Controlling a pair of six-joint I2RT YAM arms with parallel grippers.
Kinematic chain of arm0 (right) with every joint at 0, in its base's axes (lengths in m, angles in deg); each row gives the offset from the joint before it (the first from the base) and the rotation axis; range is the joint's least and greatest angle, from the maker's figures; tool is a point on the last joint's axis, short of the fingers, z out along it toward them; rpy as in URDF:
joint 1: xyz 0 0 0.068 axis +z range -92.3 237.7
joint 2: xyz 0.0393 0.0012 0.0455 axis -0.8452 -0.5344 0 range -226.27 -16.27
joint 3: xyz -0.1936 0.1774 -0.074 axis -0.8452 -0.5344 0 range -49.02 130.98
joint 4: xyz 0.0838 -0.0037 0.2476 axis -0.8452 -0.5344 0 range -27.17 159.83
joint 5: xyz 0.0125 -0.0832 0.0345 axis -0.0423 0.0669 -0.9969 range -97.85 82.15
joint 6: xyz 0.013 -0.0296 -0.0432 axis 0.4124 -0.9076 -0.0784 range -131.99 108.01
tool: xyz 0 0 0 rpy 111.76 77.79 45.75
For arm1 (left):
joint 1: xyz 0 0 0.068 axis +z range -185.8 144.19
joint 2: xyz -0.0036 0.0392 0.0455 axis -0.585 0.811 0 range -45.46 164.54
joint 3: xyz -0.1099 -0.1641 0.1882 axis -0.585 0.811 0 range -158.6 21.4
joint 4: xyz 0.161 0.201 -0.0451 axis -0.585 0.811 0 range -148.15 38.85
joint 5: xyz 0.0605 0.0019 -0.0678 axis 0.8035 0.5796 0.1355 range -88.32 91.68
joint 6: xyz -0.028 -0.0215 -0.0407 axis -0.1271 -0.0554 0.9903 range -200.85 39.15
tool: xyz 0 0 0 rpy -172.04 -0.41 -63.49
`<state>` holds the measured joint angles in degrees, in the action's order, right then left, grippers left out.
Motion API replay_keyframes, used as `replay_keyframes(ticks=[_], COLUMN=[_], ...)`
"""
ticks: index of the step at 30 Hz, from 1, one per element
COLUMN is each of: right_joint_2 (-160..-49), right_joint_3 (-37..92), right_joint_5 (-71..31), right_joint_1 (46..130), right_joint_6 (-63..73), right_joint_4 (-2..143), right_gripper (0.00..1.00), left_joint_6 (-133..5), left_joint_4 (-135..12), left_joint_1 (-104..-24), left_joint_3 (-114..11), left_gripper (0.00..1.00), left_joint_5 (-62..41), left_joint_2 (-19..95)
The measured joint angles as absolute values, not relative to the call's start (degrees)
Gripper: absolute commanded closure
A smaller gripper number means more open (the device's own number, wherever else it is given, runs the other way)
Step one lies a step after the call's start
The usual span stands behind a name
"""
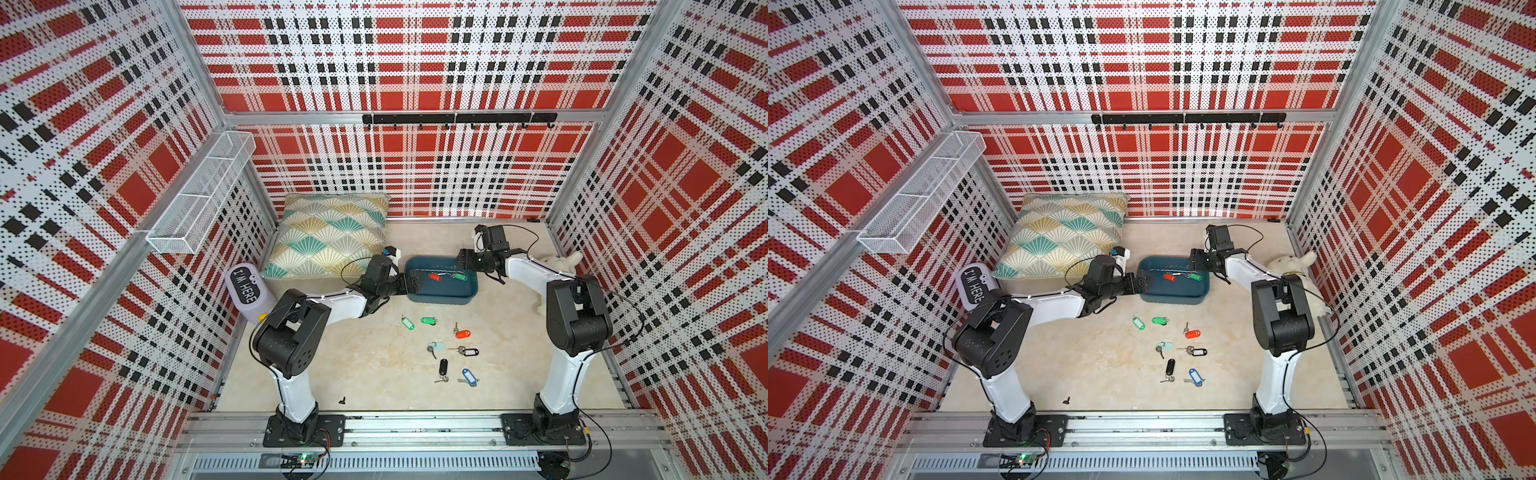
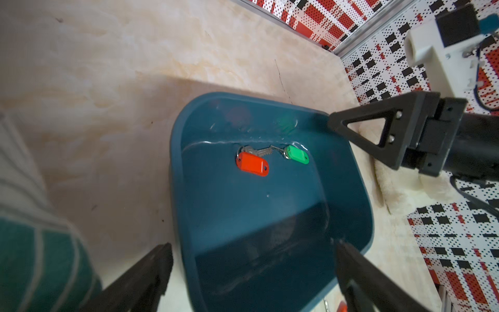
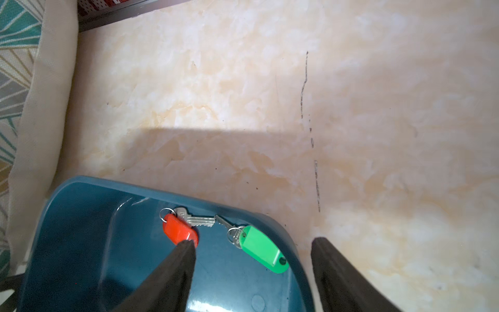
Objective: Take the keys out of the storage box
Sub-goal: Adjust the storage box at the center of the board, then pick up the key from the storage box.
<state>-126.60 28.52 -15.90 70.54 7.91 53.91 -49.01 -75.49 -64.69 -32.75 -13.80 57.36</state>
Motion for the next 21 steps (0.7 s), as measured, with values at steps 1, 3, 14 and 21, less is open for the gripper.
replay_keyframes(ticks=[1,3,14,21], right_joint_2=[-126.55,-126.2,-114.9,-117.2], right_joint_3=[28.81,28.85,26.88,23.82], right_joint_5=[-14.85,-12.88,-4.75,-5.85], right_joint_1=[70.54,70.54,77.49,80.66], right_joint_6=[7.54,6.93,6.95,9.92], right_joint_4=[53.32,52.29,48.53,49.67], right_gripper=[0.23,0.23,0.28,0.36], left_joint_6=[-48.9,-48.77,-49.67,-50.63], left_joint_4=[-75.36,-75.19,-75.17,-75.56], left_joint_1=[-64.21,-63.03,-60.91,-59.79], left_joint_3=[-32.13,-31.46,-31.83,-31.74], left_gripper=[0.01,0.01,0.01,0.01], left_joint_5=[-13.76,-13.54,-12.49,-11.31], left_joint_2=[56.58,55.03,48.62,46.09])
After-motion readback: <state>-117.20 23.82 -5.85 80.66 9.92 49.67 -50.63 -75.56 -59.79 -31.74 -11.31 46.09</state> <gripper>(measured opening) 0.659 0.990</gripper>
